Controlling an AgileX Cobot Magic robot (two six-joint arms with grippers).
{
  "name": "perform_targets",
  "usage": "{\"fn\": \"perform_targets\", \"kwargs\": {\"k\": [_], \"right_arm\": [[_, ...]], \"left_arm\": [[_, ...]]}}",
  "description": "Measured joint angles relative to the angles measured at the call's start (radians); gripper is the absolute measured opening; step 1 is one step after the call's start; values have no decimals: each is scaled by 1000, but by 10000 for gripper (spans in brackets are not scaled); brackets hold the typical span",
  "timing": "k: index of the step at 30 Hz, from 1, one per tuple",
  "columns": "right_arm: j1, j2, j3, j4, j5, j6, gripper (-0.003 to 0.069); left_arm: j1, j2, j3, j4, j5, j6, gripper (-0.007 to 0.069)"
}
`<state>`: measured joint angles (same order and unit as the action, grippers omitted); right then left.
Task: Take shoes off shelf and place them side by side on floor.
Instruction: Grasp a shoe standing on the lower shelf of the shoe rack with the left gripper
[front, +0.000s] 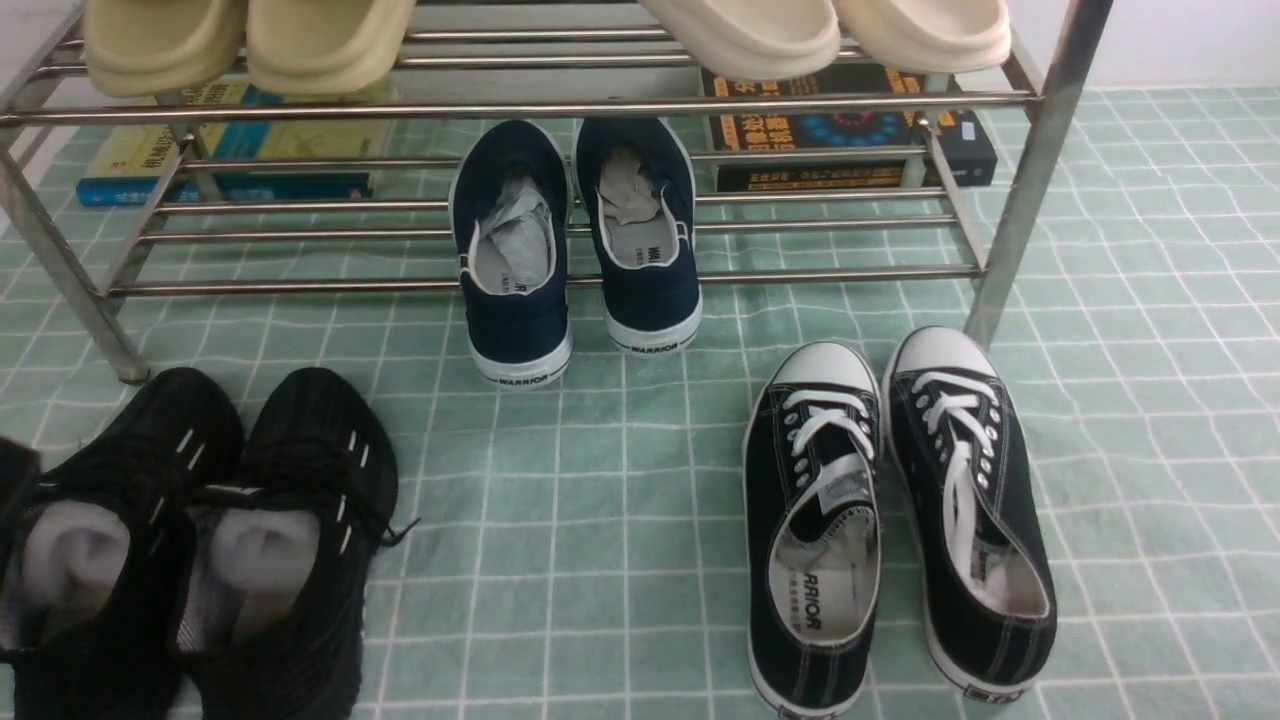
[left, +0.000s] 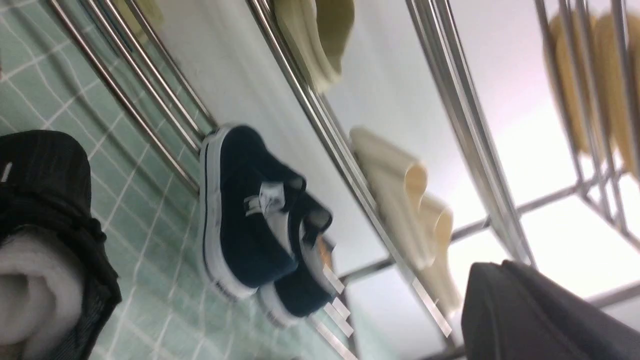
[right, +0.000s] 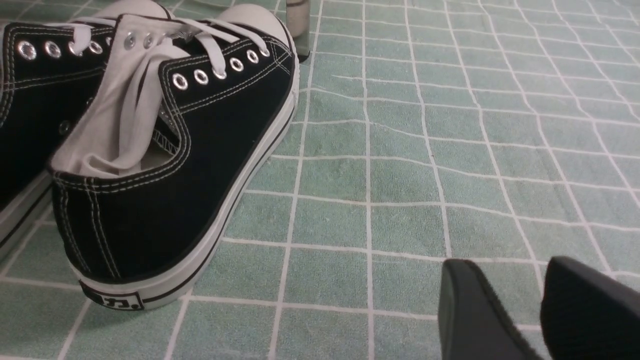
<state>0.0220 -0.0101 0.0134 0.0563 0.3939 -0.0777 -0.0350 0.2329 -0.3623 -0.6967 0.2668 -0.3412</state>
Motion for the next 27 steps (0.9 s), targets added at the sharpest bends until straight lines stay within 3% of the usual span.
{"fn": "perform_targets", "kwargs": {"k": [6,8,16,22,27], "right_arm": [[0,0,0,0,0,0,240],[0,0,0,0,0,0,240],[0,0,0,0,0,0,240],[0,0,0,0,0,0,240],[0,0,0,0,0,0,240]], "left_arm": [[0,462,-361,286,574,180,1],[0,601,-441,374,664,206,1],[-39,964,-626,421,699,184,1],[-289,1119,-738,327,549,142,6],[-326,1218,-858,452,514,-4,56]]}}
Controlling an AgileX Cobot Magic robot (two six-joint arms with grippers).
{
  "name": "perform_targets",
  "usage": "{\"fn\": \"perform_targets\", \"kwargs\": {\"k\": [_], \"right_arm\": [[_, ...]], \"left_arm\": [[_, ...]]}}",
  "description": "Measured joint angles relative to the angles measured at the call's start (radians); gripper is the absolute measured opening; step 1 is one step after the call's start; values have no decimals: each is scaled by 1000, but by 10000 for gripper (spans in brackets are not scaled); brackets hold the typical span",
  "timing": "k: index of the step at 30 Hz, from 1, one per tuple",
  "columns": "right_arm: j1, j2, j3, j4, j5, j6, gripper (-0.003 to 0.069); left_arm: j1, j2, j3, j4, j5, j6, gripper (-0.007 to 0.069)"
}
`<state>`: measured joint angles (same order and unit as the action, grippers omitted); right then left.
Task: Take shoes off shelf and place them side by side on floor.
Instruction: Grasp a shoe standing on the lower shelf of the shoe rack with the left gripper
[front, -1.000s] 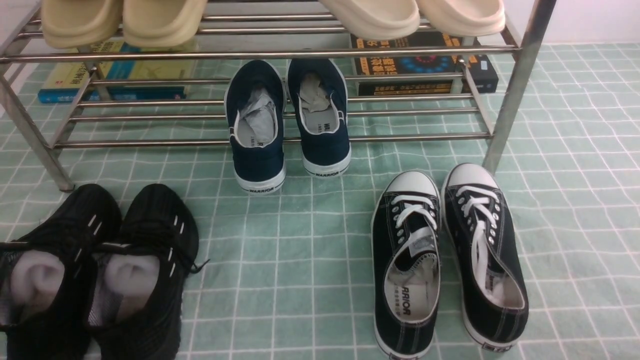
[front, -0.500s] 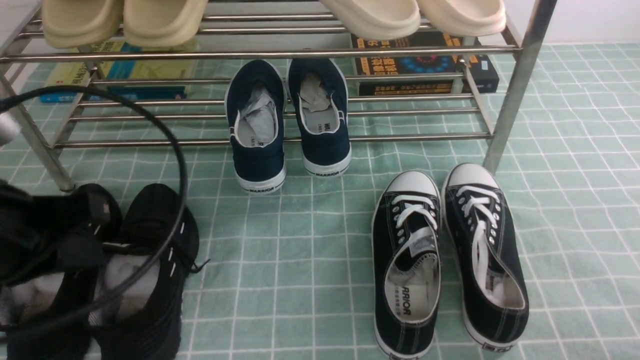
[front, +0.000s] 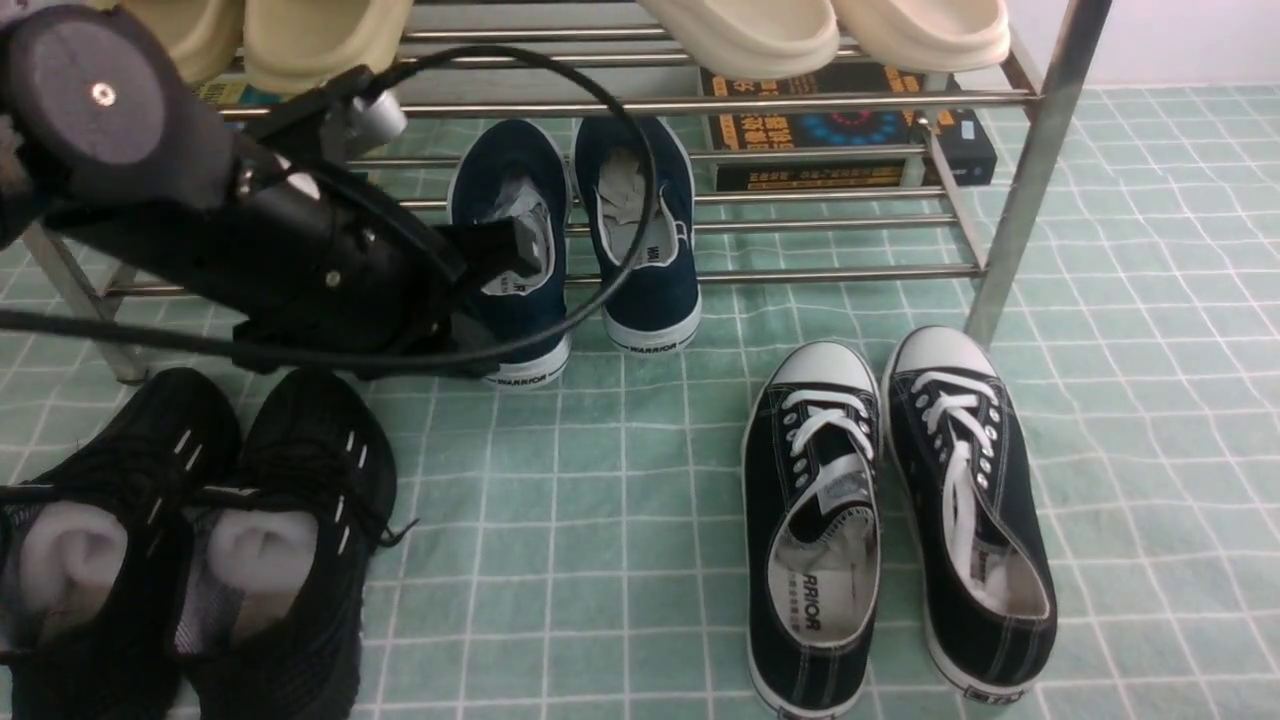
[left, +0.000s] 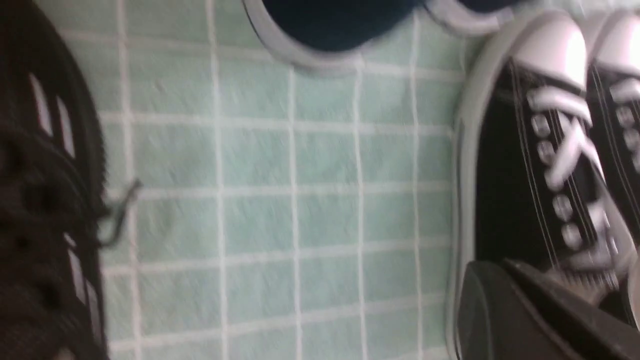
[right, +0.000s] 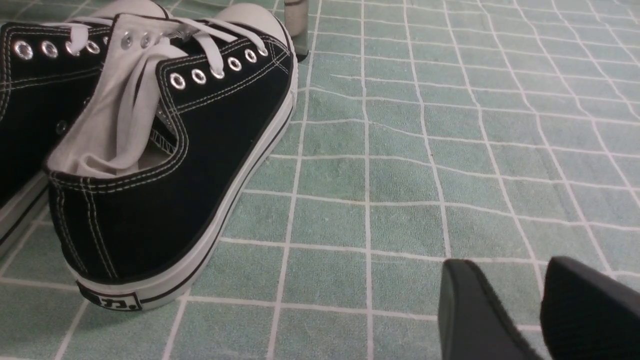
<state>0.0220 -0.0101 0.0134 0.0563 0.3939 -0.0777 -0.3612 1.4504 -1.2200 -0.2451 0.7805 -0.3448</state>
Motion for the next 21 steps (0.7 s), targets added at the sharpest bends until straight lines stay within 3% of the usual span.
{"fn": "perform_targets", "kwargs": {"k": [3,4,7,10,14,21], "right_arm": [[0,0,0,0,0,0,240],[0,0,0,0,0,0,240],[0,0,0,0,0,0,240],[0,0,0,0,0,0,240],[0,0,0,0,0,0,240],[0,0,0,0,0,0,240]], "left_arm": [[0,79,-100,102,6,-123,129],[0,85,-108,107,10,-128,137],[-1,200,-234,191,52,-169,262],[-1,279,-318,252,58,-171,342],[-1,362,-401,317,57,-171,384],[-1,440,-414,337,1,-179,387]]}}
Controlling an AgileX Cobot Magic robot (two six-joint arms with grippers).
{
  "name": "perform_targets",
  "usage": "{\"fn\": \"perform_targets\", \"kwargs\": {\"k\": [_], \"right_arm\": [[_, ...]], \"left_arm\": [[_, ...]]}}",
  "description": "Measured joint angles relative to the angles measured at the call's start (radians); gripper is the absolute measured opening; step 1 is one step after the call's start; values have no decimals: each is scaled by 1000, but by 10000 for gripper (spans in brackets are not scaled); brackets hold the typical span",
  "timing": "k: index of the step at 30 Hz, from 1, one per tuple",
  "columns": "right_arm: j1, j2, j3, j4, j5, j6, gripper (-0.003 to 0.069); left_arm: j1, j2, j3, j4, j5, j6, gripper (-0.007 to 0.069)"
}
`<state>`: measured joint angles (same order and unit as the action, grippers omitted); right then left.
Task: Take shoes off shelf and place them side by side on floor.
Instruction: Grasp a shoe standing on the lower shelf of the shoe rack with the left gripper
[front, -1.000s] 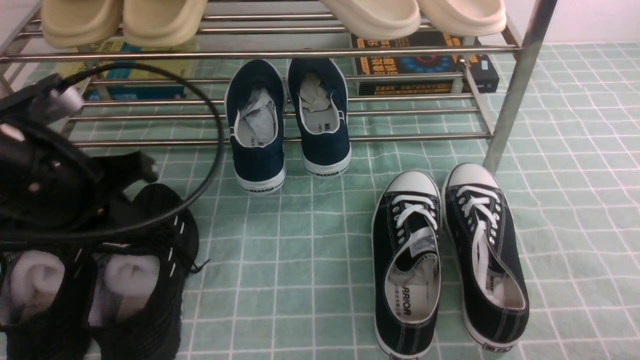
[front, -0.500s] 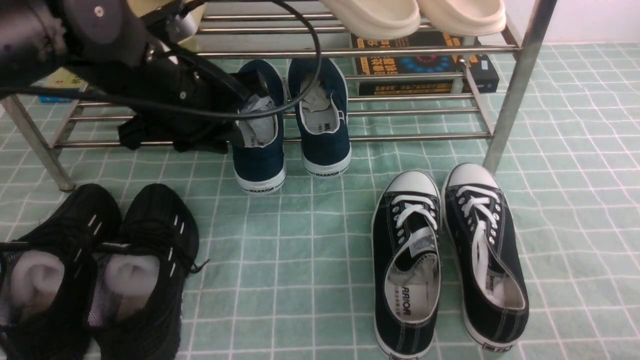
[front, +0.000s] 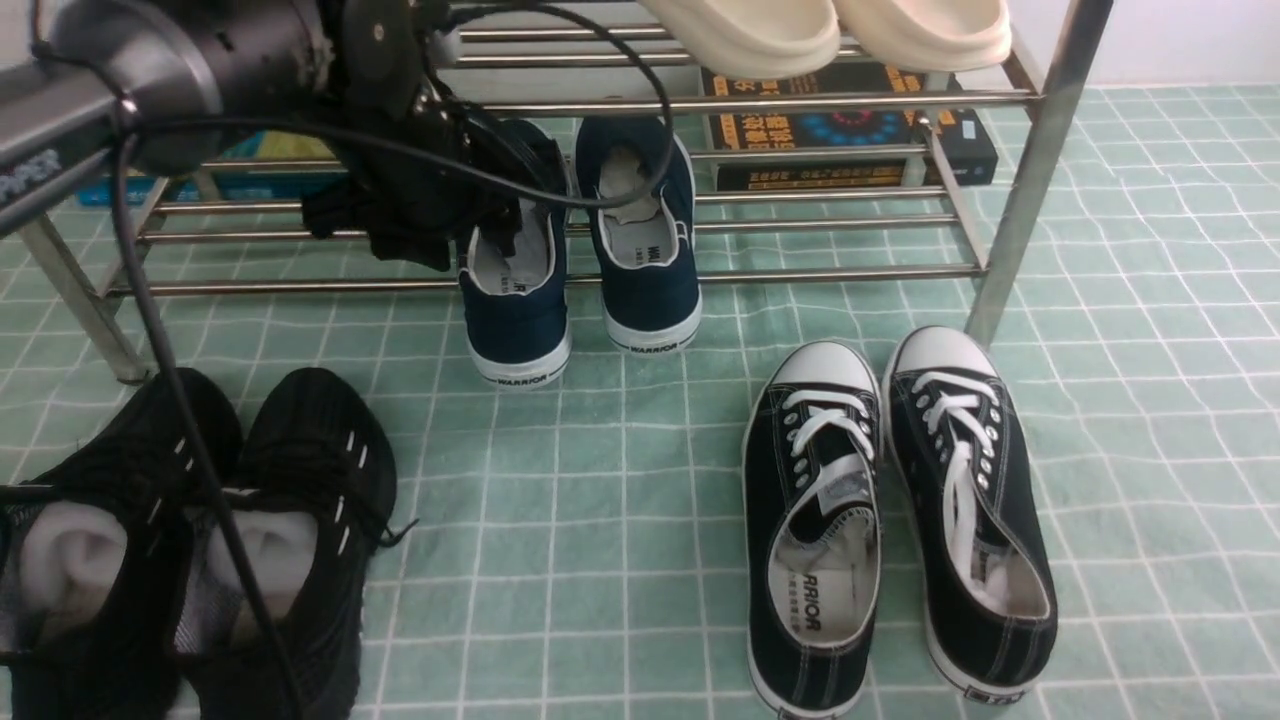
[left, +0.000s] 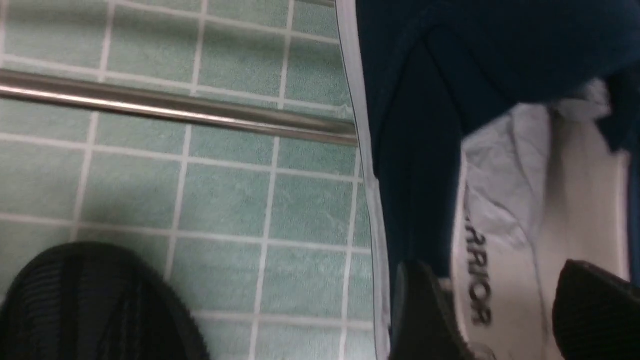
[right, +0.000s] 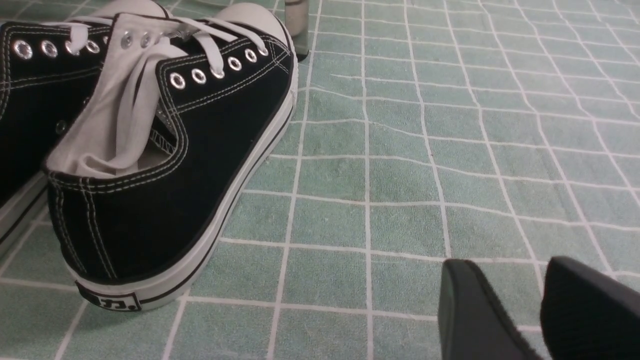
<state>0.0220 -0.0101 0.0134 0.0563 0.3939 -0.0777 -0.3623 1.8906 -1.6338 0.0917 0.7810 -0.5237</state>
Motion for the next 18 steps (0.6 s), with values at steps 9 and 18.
{"fn": "perform_targets", "kwargs": {"k": [9,18], "right_arm": [[0,0,0,0,0,0,240],[0,0,0,0,0,0,240]], "left_arm": [[0,52,-1,28,-57,-42,294],[0,34,-7,40,51,-56,41]]}}
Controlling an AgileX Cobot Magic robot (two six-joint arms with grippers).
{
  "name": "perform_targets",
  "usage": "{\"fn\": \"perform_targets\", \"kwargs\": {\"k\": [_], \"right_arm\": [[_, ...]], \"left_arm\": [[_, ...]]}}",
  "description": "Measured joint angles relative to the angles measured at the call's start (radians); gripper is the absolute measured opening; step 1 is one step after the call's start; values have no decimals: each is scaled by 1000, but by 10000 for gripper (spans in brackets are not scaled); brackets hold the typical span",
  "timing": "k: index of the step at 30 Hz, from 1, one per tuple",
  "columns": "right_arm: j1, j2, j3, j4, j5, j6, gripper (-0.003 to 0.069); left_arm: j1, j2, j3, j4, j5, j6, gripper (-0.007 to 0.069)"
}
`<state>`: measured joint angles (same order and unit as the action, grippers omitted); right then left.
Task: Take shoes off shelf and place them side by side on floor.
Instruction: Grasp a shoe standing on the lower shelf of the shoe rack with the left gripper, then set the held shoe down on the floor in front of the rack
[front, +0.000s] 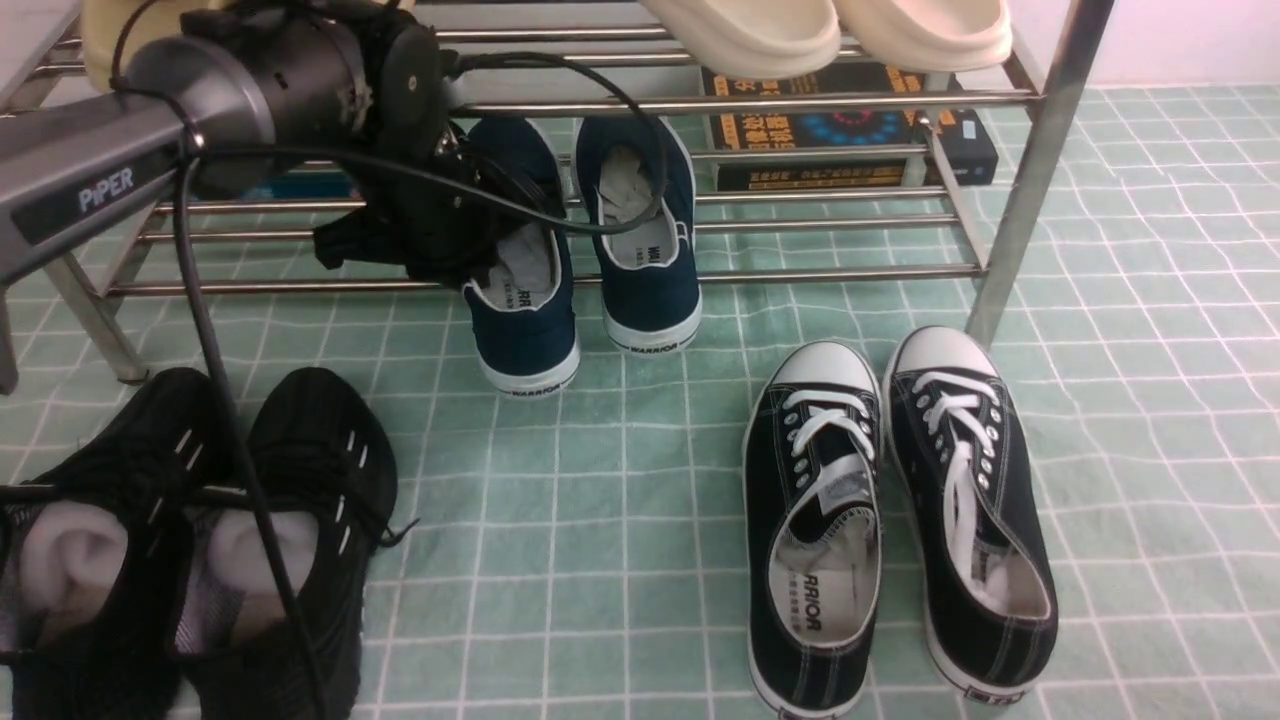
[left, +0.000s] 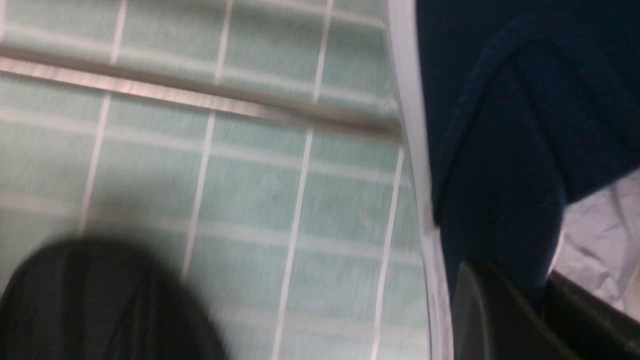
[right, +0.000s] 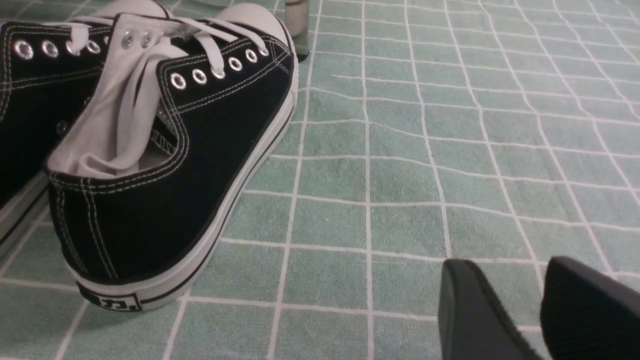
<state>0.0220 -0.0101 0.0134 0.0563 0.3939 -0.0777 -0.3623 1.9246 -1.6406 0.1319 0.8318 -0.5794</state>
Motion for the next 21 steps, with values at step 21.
{"fn": "perform_targets", "kwargs": {"k": [21], "right_arm": [[0,0,0,0,0,0,240]], "left_arm": [[-85,-445,390,-54,198,121,39]]}}
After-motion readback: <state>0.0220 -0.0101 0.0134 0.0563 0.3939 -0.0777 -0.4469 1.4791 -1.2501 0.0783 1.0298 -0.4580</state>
